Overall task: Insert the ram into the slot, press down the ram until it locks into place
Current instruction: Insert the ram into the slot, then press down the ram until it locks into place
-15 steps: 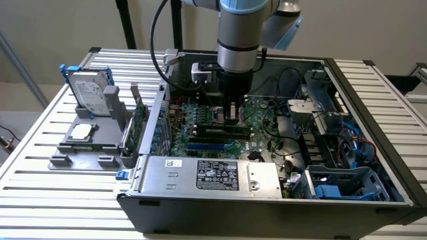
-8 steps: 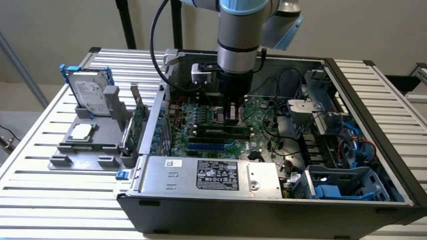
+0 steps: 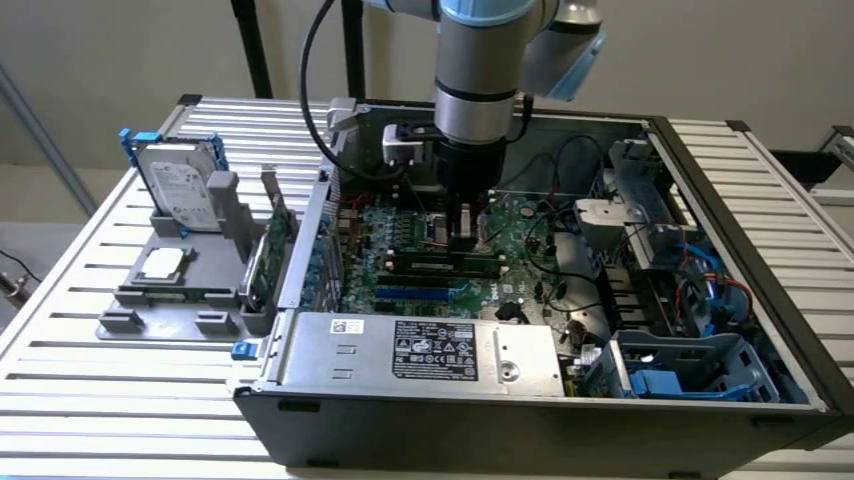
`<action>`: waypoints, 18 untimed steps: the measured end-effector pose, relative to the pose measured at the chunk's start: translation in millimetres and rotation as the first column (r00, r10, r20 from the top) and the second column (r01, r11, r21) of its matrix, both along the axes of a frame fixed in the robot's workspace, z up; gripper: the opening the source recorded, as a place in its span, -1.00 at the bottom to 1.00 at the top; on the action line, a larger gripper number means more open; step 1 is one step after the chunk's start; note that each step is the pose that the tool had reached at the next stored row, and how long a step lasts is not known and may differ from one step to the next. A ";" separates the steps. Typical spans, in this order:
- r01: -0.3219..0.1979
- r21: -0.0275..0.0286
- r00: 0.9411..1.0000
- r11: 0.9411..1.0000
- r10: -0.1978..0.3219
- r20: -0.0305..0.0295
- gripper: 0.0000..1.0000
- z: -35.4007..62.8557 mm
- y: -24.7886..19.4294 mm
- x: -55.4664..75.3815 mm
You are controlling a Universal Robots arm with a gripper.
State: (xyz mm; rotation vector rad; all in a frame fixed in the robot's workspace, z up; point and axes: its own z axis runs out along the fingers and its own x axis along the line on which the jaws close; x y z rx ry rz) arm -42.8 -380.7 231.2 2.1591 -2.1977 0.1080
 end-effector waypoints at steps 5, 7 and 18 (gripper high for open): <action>0.000 0.003 1.000 1.000 0.000 -0.007 -0.58 10.3 -0.1 -1.3; 0.000 0.006 1.000 1.000 0.000 -0.012 -0.62 11.4 -0.1 -2.3; 0.000 0.012 1.000 1.000 0.000 -0.014 -0.79 11.8 -0.1 -2.4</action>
